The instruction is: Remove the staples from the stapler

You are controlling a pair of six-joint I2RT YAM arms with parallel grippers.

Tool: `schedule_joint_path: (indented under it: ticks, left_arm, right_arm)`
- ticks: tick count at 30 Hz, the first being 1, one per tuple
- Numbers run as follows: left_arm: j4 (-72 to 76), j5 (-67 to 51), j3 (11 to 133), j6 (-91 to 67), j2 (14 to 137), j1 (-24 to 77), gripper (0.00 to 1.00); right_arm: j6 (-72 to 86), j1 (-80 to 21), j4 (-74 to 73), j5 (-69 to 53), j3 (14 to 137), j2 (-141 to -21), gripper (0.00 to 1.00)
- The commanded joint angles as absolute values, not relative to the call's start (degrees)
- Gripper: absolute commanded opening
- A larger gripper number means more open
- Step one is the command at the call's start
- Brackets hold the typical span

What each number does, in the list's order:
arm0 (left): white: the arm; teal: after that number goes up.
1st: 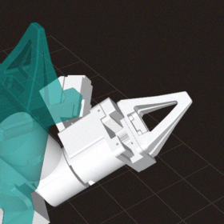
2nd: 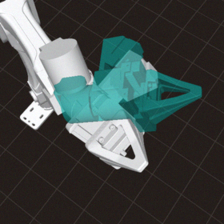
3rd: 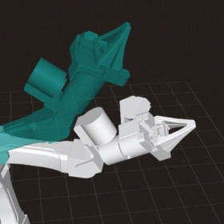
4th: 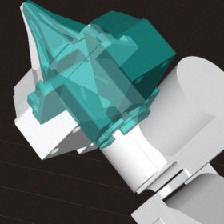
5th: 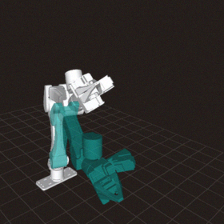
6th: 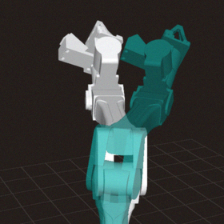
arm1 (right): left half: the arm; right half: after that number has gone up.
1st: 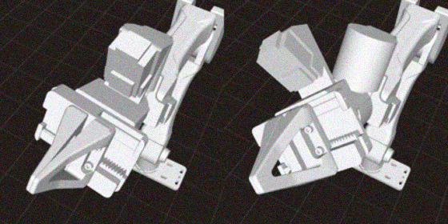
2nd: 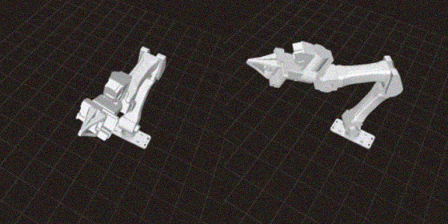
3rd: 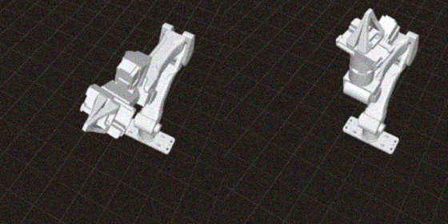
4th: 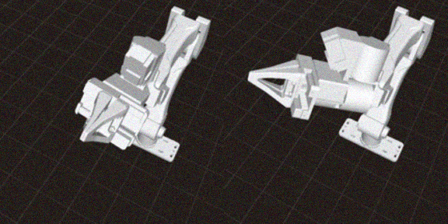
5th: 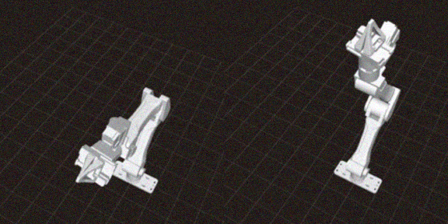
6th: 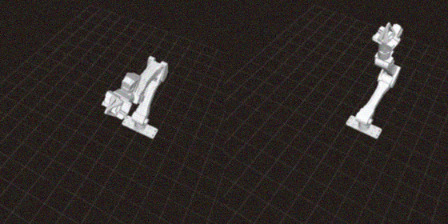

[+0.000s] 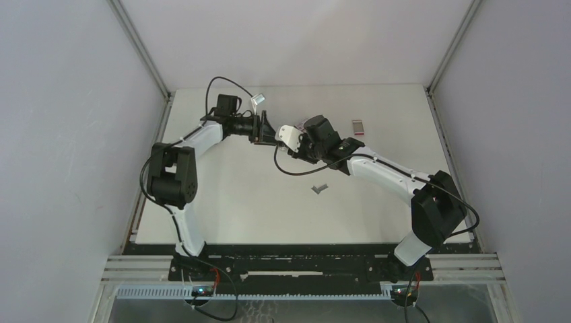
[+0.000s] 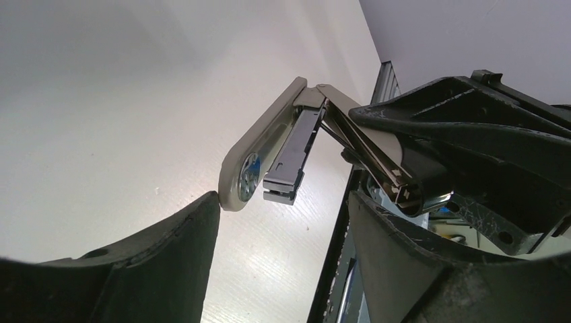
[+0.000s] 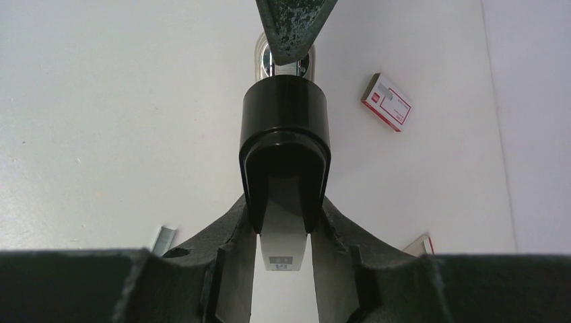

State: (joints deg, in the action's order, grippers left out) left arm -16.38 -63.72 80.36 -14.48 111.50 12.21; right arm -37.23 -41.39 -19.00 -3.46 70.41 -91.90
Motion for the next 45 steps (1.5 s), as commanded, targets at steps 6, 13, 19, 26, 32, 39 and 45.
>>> schedule_joint_path:
  ticks: [6, 13, 19, 26, 32, 39, 45]
  left_arm:
    - [-14.4, -63.0, 78.8, -14.5, 104.0, 11.7, 0.75]
    - [-17.0, -59.6, 79.3, -12.2, 103.5, 11.6, 0.75]
    - [-16.0, -61.9, 78.2, -13.4, 106.1, 12.1, 0.75]
    - [-14.3, -63.1, 78.2, -15.0, 107.6, 14.3, 0.75]
    - [-14.3, -63.1, 78.2, -15.0, 107.9, 14.5, 0.75]
    - [-12.8, -64.0, 78.1, -16.7, 108.9, 14.4, 0.74]
    - [-11.9, -65.6, 78.0, -17.8, 110.1, 14.9, 0.73]
  right_arm:
    - [-36.9, -41.4, -13.1, -2.7, 71.1, -89.9, 0.0]
    - [-36.9, -41.1, -12.6, -2.6, 70.8, -89.3, 0.0]
    - [-36.9, -41.1, -12.0, -2.5, 70.8, -89.1, 0.0]
    - [-36.7, -41.3, -11.9, -2.6, 70.8, -89.0, 0.0]
    - [-36.7, -41.3, -11.7, -3.0, 70.8, -88.7, 0.0]
    - [-36.9, -41.8, -11.4, -3.2, 69.3, -88.3, 0.0]
    - [-36.8, -42.4, -10.1, -2.2, 68.8, -88.4, 0.0]
